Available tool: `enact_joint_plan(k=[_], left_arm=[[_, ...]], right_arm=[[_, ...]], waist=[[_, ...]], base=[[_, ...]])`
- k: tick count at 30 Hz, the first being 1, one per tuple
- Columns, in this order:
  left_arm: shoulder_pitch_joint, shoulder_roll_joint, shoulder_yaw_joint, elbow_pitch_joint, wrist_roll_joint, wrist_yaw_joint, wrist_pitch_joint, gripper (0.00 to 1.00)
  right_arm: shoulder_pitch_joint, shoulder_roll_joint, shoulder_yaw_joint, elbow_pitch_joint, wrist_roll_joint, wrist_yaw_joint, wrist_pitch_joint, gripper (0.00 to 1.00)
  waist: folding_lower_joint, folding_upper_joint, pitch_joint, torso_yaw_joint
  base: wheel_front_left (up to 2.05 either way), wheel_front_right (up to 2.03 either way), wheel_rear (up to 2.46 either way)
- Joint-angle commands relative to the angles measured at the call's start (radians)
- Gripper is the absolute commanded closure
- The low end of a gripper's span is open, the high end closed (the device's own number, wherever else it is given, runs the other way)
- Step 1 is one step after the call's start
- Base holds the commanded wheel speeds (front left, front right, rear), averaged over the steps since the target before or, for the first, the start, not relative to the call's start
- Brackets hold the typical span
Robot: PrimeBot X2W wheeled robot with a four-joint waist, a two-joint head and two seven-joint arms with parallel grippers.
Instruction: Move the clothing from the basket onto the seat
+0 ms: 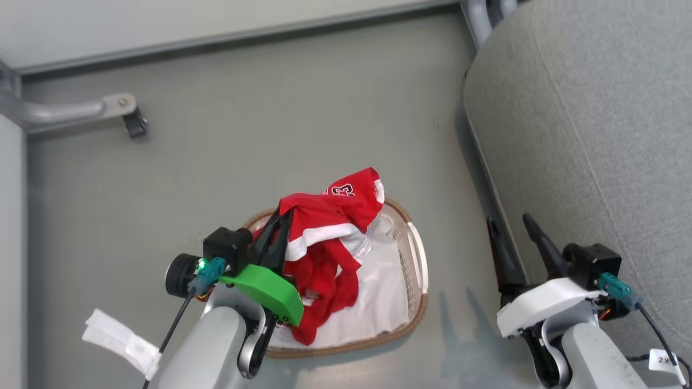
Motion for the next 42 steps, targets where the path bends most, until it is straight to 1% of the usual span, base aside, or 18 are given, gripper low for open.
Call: enact_joint_plan(k=[1,3,6,11,18,23,26,29,32,37,39,42], left_arm=[[0.031,-0.008,0.025,-0.032,0.026,-0.011,-0.001,1.00],[0.062,-0.016,0.065,-0.078,0.058,-0.023,-0.001,1.00],[0.085,-0.032,0.109,-0.125,0.071,-0.034,-0.001,1.00],[0.068,-0.038,0.138,-0.221,0.092,-0.041,-0.001,1.00],[-0.004,-0.042,0.085,-0.355,0.038,-0.043,-0.001,1.00],[-0.045,-0.041,0.048,-0.403,0.013,-0.043,-0.001,1.00],[-0.057,-0.042,0.028,-0.407,0.004,-0.043,-0.001,1.00],[-0.061,-0.041,0.004,-0.397,-0.006,-0.043,-0.001,1.00],[-0.064,-0.041,-0.017,-0.394,-0.020,-0.043,-0.001,1.00],[-0.066,-0.041,-0.054,-0.386,-0.029,-0.043,-0.001,1.00],[-0.064,-0.041,-0.073,-0.389,-0.035,-0.042,-0.001,1.00],[-0.067,-0.041,-0.099,-0.389,-0.047,-0.042,-0.001,1.00]], right_arm=[[0.024,0.001,0.001,0.006,-0.006,0.000,-0.005,0.00],[0.040,0.003,0.007,0.010,-0.005,0.000,-0.005,0.00],[0.059,0.005,0.018,0.015,-0.003,0.000,-0.005,0.00],[0.079,0.006,0.025,0.018,-0.001,0.000,-0.005,0.00],[0.097,0.002,0.048,0.016,0.016,0.000,-0.005,0.00],[0.085,0.002,0.081,0.021,0.025,0.000,-0.005,0.00],[0.044,-0.013,0.142,0.020,0.043,0.000,-0.005,0.00],[-0.020,-0.045,0.218,-0.003,0.058,-0.001,-0.005,0.00],[-0.108,-0.087,0.317,-0.038,0.075,-0.001,-0.005,0.00],[-0.245,-0.154,0.452,-0.112,0.082,-0.001,-0.005,0.00],[-0.298,-0.177,0.519,-0.110,0.083,-0.001,-0.005,0.00],[-0.363,-0.192,0.583,-0.077,0.086,-0.001,-0.005,0.00]], waist=[[0.0000,0.0000,-0.116,0.064],[0.0000,0.0000,-0.138,0.069],[0.0000,0.0000,-0.164,0.073],[0.0000,0.0000,-0.189,0.075],[0.0000,0.0000,-0.203,0.078],[0.0000,0.0000,-0.197,0.075],[0.0000,0.0000,-0.185,0.075],[0.0000,0.0000,-0.174,0.075],[0.0000,0.0000,-0.167,0.075],[0.0000,0.0000,-0.162,0.082],[0.0000,0.0000,-0.162,0.087],[0.0000,0.0000,-0.159,0.095]], base=[[0.00,0.00,0.00],[0.00,0.00,0.00],[0.00,0.00,0.00],[0.00,0.00,0.00],[0.00,0.00,0.00],[0.00,0.00,0.00],[0.00,0.00,0.00],[0.00,0.00,0.00],[0.00,0.00,0.00],[0.00,0.00,0.00],[0.00,0.00,0.00],[0.00,0.00,0.00]])
